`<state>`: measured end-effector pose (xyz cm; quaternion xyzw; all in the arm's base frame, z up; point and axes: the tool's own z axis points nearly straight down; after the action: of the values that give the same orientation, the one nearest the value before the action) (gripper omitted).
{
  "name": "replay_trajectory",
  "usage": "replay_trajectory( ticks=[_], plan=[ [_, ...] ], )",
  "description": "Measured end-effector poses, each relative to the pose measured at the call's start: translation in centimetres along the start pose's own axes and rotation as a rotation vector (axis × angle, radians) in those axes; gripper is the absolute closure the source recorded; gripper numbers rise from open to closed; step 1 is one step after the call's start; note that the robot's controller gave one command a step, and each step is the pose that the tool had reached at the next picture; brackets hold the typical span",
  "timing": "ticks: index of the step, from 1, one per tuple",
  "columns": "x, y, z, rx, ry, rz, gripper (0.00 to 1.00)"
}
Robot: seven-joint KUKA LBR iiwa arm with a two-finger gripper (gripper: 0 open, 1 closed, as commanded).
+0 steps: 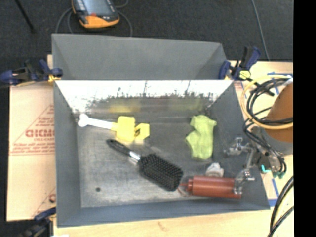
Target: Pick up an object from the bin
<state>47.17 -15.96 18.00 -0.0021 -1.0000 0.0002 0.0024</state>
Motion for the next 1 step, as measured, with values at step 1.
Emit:
replay_trajectory(
  ticks=[1],
  plan=[
    [-0.21, 0.07, -0.39, 0.002, -0.008, -0.004, 0.00]
  ],
)
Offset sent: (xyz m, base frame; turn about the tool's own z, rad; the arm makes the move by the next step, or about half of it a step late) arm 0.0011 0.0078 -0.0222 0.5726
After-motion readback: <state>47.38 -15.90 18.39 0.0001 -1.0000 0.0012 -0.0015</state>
